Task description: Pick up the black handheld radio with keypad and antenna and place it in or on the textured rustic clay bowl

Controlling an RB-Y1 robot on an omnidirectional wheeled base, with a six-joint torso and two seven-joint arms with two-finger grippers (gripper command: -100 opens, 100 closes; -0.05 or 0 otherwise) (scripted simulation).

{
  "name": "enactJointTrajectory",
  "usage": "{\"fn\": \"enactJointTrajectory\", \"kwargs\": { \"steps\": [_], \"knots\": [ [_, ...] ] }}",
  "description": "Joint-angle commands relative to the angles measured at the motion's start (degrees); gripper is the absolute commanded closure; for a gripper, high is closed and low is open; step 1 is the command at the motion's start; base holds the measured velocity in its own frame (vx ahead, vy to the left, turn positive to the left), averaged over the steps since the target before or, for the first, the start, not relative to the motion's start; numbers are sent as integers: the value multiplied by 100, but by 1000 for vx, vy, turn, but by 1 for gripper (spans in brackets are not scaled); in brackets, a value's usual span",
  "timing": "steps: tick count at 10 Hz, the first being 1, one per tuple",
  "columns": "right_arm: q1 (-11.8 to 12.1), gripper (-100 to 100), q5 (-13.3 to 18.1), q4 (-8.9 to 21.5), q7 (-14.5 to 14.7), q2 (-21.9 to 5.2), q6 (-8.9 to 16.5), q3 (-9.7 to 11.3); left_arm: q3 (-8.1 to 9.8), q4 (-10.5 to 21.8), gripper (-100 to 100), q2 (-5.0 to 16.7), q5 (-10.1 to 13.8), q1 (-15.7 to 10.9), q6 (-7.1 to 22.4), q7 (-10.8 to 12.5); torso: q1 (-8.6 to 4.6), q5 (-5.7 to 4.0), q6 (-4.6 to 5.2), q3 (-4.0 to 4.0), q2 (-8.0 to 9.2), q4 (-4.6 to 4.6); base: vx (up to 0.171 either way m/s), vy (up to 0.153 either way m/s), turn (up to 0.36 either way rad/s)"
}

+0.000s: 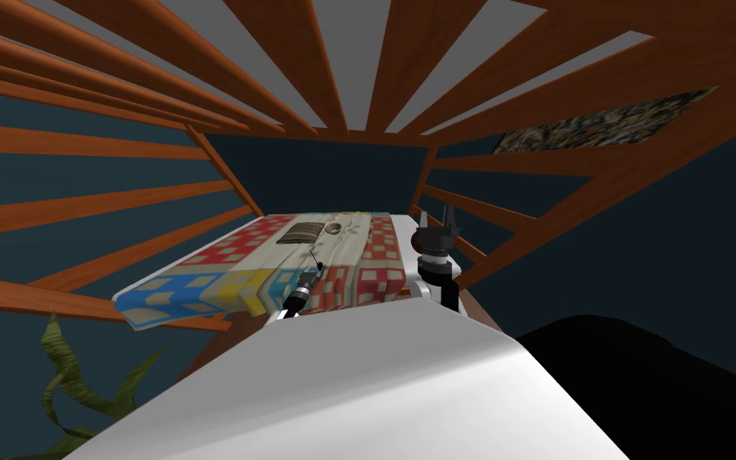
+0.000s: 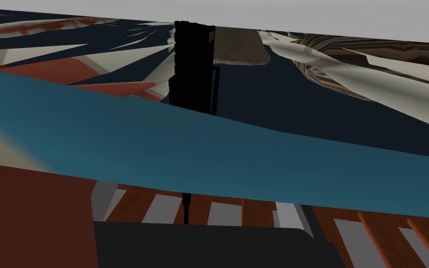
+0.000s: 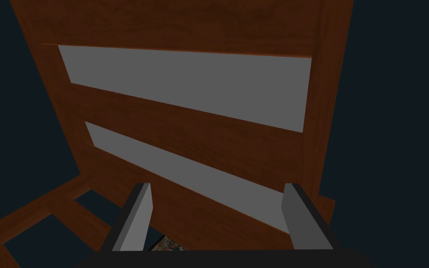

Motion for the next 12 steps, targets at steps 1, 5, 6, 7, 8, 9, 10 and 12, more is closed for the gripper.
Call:
{"fn": "enactJointTrajectory", "kwargs": {
  "steps": [1,5,6,7,8,9,10,12],
  "knots": [
    [0,0,0,0,0,0,0,0,13,-26,-100,86,4,-58,171,90,0,0,0,0,0,0,-34,-55,-26],
    [0,0,0,0,0,0,0,0,12,-162,-100,291,6,-157,558,298,6,1,0,-1,-2,-1,-30,-44,-22],
    [0,0,0,0,0,0,0,0,12,-187,-100,327,6,-174,626,334,4,1,0,-2,-3,-1,-28,-35,-17],
    [0,0,0,0,0,0,0,0,12,-224,-100,384,6,-202,734,392,7,1,-1,-2,-3,-1,-27,-36,-20],
    [0,0,0,0,0,0,0,0,12,-269,-100,450,7,-234,859,459,7,2,-1,-2,-4,-1,-27,-53,-30],
    [0,0,0,0,0,0,0,0,12,-300,-100,497,7,-257,949,508,2,1,0,-2,-4,-1,-29,-48,-18],
    [0,0,0,0,0,0,0,0,11,-330,-100,544,8,-280,1038,557,3,1,-1,-2,-4,-1,-32,-41,-22],
    [0,0,0,0,0,0,0,0,9,-365,-100,580,12,-274,1076,584,5,1,-1,0,-1,0,-26,-30,-14]
  ]
}}
